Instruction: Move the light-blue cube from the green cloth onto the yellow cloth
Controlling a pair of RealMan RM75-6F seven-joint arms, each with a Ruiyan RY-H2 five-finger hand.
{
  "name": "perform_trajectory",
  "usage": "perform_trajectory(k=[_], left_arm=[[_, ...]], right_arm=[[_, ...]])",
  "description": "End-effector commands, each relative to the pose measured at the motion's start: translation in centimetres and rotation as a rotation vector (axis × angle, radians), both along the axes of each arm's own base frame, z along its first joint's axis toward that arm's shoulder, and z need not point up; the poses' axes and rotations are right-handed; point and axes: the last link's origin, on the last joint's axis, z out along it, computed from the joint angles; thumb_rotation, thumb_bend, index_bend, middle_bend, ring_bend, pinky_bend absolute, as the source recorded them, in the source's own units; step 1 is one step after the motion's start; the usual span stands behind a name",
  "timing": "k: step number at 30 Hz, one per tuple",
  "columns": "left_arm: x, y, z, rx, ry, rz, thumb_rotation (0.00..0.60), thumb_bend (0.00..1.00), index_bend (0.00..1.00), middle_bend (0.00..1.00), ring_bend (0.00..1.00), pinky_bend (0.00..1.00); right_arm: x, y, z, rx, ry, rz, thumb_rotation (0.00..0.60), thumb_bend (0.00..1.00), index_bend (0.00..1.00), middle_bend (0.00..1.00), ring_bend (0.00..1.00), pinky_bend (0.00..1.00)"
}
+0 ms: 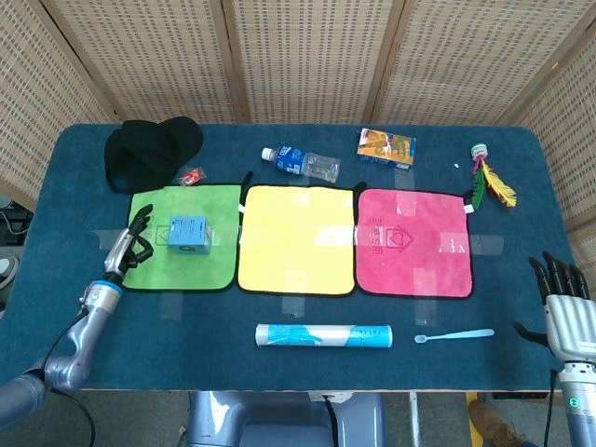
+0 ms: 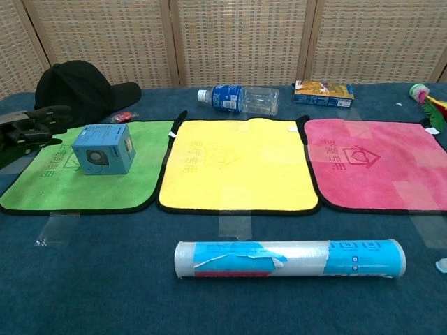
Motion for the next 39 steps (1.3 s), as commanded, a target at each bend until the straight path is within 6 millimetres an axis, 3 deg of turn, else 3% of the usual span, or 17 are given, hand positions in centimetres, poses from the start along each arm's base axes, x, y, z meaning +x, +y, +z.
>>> perform_trajectory(k=[1,39], left_arm=[[1.6,0.7,-1.2,-0.016,-0.046,-0.009,0.6,1.0,0.0,0.0,0.0,0.0],[19.0,3.0,-11.9,-0.128,-0.153,-0.184,0.6,1.0,0.0,0.0,0.0,0.0]], right_arm=[[-0.1,0.0,0.0,-0.001,0.001,-0.003,0.6,0.0,0.0,0.0,0.0,0.0],[-1.2,-0.3,1.3,-0.029,-0.026,-0.053,0.6,0.0,0.0,0.0,0.0,0.0]])
